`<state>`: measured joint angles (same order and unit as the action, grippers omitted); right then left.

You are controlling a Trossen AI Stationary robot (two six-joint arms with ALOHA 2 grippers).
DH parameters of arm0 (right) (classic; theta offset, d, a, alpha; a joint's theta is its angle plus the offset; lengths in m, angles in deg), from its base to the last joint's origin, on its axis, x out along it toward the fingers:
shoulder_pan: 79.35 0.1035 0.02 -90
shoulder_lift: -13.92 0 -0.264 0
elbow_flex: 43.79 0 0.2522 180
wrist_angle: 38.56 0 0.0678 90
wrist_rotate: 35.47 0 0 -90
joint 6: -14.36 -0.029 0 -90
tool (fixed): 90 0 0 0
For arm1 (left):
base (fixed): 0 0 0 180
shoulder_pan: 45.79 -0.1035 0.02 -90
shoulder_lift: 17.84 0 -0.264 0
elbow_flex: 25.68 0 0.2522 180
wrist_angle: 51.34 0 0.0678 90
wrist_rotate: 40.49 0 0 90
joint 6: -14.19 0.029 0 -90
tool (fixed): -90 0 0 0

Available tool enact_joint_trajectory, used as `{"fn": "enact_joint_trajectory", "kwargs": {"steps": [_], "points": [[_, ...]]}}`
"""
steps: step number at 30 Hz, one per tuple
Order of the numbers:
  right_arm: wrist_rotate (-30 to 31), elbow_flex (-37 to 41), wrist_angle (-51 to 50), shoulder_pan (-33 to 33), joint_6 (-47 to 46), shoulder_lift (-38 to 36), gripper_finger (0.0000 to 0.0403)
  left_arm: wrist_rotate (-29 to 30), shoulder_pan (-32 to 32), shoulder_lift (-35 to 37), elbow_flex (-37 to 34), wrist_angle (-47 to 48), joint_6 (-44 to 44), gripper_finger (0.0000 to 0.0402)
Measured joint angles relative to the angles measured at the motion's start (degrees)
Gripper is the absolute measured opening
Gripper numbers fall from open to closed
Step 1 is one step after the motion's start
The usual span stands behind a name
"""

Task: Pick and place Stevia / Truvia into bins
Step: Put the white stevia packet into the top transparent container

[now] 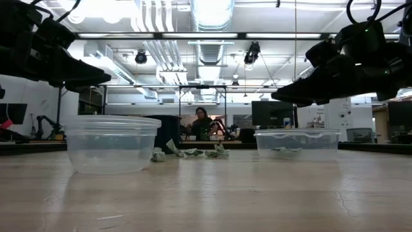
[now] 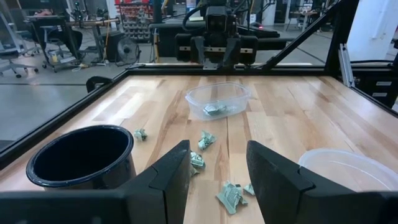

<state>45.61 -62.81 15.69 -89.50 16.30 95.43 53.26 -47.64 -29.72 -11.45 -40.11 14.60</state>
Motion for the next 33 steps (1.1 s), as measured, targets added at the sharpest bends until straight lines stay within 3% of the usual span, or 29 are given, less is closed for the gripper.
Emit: {"fn": "enact_joint_trajectory", "kwargs": {"steps": [7, 13, 16, 22, 25, 33], "points": [[0.0, -1.2, 1.1, 0.0, 2.5, 0.0, 0.0212, 0.0, 0.0, -0.1, 0.0, 0.0, 0.0, 0.0141], [0.2, -6.4, -2.9, -0.2, -2.2, 0.0, 0.0212, 0.0, 0.0, -0.1, 0.0, 0.0, 0.0, 0.0141], [0.2, -11.9, -14.2, -1.1, -3.8, 0.0, 0.0212, 0.0, 0.0, -0.1, 0.0, 0.0, 0.0, 0.0141], [0.4, -27.0, -49.7, -3.7, -2.1, 0.0, 0.0212, 0.0, 0.0, -0.1, 0.0, 0.0, 0.0, 0.0141], [0.5, -33.4, -62.6, -4.9, 1.1, 0.0, 0.0212, 0.0, 0.0, -0.1, 0.0, 0.0, 0.0, 0.0141], [0.4, -42.6, -69.3, -9.3, 2.8, 2.2, 0.0212, 0.0, 0.0, -0.1, 0.0, 0.0, 0.0, 0.0141]]}}
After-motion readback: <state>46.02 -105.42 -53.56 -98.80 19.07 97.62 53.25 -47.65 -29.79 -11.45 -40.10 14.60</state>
